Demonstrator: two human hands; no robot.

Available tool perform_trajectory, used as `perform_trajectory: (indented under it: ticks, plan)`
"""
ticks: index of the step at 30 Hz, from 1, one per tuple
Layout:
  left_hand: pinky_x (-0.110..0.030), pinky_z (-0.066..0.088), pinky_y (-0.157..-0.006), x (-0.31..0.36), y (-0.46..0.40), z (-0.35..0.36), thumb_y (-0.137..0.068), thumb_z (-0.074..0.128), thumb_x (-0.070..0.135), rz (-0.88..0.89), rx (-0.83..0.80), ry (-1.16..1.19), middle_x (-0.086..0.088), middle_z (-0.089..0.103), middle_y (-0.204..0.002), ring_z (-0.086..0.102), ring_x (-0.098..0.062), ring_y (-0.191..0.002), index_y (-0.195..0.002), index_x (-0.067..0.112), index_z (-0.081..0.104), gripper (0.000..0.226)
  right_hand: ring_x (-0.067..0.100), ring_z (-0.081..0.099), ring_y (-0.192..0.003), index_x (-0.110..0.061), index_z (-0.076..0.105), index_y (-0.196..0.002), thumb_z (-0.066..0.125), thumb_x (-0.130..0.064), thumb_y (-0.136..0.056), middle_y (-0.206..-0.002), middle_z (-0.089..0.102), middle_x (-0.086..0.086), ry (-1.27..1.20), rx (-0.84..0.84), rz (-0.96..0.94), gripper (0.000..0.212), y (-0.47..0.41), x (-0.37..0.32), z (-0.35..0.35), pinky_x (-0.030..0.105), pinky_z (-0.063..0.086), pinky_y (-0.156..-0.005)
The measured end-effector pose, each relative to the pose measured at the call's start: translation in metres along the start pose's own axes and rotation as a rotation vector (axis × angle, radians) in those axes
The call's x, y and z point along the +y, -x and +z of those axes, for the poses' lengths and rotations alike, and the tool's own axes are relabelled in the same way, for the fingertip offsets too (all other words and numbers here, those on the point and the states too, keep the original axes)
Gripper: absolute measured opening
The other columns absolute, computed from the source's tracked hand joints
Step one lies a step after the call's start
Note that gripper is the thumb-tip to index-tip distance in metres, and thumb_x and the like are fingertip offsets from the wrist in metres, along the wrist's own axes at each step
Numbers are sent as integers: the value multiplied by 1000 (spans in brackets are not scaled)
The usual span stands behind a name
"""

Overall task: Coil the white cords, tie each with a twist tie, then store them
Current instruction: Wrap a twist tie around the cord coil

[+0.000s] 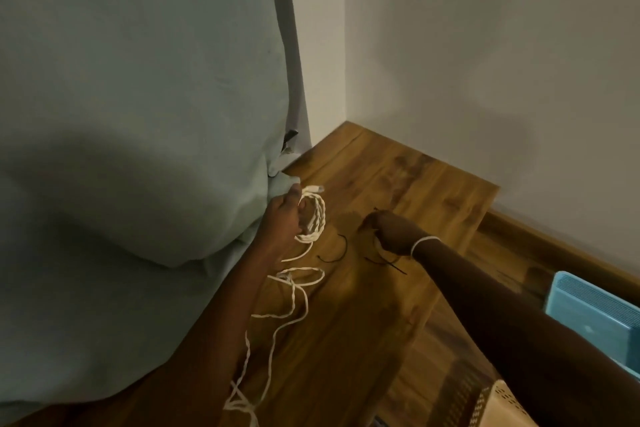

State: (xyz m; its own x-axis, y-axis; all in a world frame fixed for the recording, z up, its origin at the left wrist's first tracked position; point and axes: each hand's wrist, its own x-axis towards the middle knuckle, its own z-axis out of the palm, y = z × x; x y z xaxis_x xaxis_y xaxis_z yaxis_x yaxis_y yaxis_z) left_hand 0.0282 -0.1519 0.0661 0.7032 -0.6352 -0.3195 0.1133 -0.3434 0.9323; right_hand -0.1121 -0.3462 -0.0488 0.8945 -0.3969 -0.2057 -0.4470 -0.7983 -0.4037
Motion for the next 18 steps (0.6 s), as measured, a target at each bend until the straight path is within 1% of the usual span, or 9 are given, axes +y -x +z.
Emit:
perform_trajectory:
  ticks: [2,3,4,6,8,10,13,16,18]
  plan:
    - [-50,49,-92,-5,-5,-1,-102,39,41,-38,1,14,-37,49,-130,48,-53,-120,-129,-8,50,57,29,51,-131,-13,59,-135,40,3,-96,-141,56,11,59,-124,13,46,-13,13,11,37,41,-106]
    - [-49,52,-89,-9,-5,-3,-102,39,40,-49,3,12,-37,56,-119,56,-51,-112,-121,-6,57,54,31,52,-130,-12,58,-136,41,-3,-99,-141,56,12,90,-172,20,42,-16,20,16,38,41,-105]
    - [-42,58,-76,-11,-5,-5,-102,39,41,-53,2,14,-33,64,-96,66,-43,-91,-106,-1,65,49,31,53,-129,-12,58,-136,41,-9,-101,-141,56,12,111,-208,19,39,-19,26,19,38,41,-106]
    - [-23,43,-44,-15,-6,-6,-102,39,40,-89,-10,53,-10,49,-57,47,-18,-49,-78,10,59,43,29,53,-130,-11,55,-139,43,-14,-102,-144,55,13,126,-232,23,39,-26,37,24,36,39,-108]
    - [-18,33,-38,-19,-8,-11,-102,40,40,-124,-21,116,-1,39,-52,32,-10,-40,-86,4,61,45,29,52,-130,-7,52,-140,45,-15,-103,-145,53,14,140,-208,2,40,-30,42,26,33,37,-108]
    - [-19,33,-38,-24,-11,-12,-102,41,40,-134,-42,168,1,39,-53,31,-7,-37,-115,-7,60,53,30,52,-127,-6,57,-135,46,-18,-103,-140,55,15,197,-170,-21,35,-30,48,20,32,36,-105]
    - [-19,35,-39,-23,-13,-13,-102,40,40,-139,-30,179,4,39,-50,30,-7,-36,-126,-8,54,56,29,56,-117,-12,67,-120,49,-18,-101,-126,62,12,181,-39,-57,27,-27,55,8,39,45,-99]
    - [-20,32,-42,-15,-9,-10,-102,39,39,-102,-29,189,3,42,-45,34,-6,-34,-116,2,58,44,27,66,-99,-14,69,-107,53,-12,-100,-104,69,5,-129,239,-97,18,-18,46,-13,34,51,-83]
    - [-19,36,-40,-9,-8,-7,-102,39,38,-84,11,197,-24,53,-55,53,-14,-39,-115,-2,58,46,20,64,-78,-22,63,-94,53,-14,-101,-85,65,-3,-381,430,-120,14,-8,28,-36,32,51,-68]
